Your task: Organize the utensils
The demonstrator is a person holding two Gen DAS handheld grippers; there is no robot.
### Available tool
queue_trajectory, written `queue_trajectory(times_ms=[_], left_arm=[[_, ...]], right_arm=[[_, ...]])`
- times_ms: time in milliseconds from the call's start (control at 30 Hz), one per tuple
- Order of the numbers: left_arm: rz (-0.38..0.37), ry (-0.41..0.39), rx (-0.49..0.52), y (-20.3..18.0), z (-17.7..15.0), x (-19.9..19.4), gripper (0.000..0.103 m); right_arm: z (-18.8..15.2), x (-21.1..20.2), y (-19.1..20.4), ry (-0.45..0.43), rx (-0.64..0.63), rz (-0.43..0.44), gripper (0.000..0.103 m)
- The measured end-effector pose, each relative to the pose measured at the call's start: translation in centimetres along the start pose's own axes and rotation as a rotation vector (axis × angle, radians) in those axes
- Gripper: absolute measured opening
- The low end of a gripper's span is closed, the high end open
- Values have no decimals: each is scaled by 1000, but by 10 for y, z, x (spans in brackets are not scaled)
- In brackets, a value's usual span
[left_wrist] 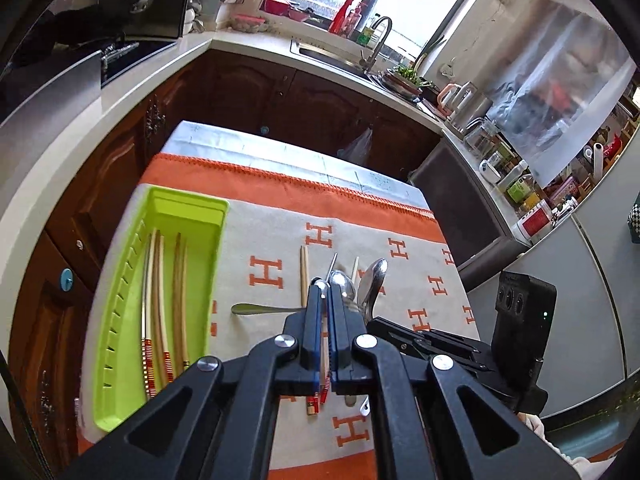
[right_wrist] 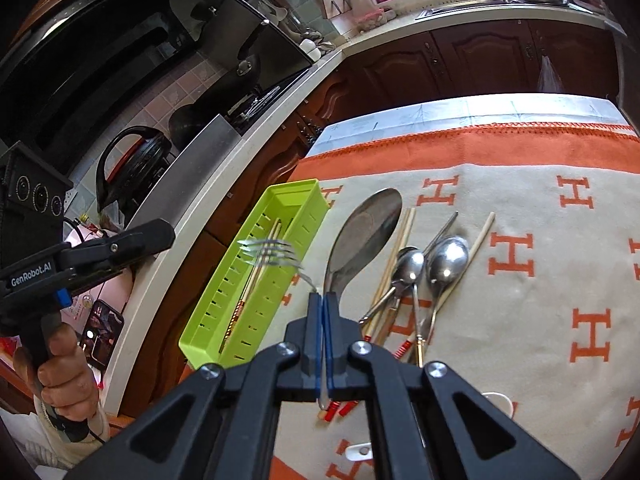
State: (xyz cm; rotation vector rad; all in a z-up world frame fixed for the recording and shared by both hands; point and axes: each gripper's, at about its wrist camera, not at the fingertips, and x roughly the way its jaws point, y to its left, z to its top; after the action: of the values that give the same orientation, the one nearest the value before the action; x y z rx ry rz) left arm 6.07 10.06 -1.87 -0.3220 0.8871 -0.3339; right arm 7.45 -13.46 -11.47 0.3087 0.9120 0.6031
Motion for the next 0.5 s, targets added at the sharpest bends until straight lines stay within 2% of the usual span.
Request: queue_trajectory(times_ms=[133, 300, 500], left_arm=[[40, -20, -3, 14, -4, -18, 0], [94, 11, -15, 34, -13, -8, 1], [181, 17, -26, 53, -25, 0, 3]], right_arm=[[0, 8, 18, 9, -24, -9, 0], [-1, 15, 27, 18, -27, -35, 0], [4, 21, 47, 38, -33, 3, 1]])
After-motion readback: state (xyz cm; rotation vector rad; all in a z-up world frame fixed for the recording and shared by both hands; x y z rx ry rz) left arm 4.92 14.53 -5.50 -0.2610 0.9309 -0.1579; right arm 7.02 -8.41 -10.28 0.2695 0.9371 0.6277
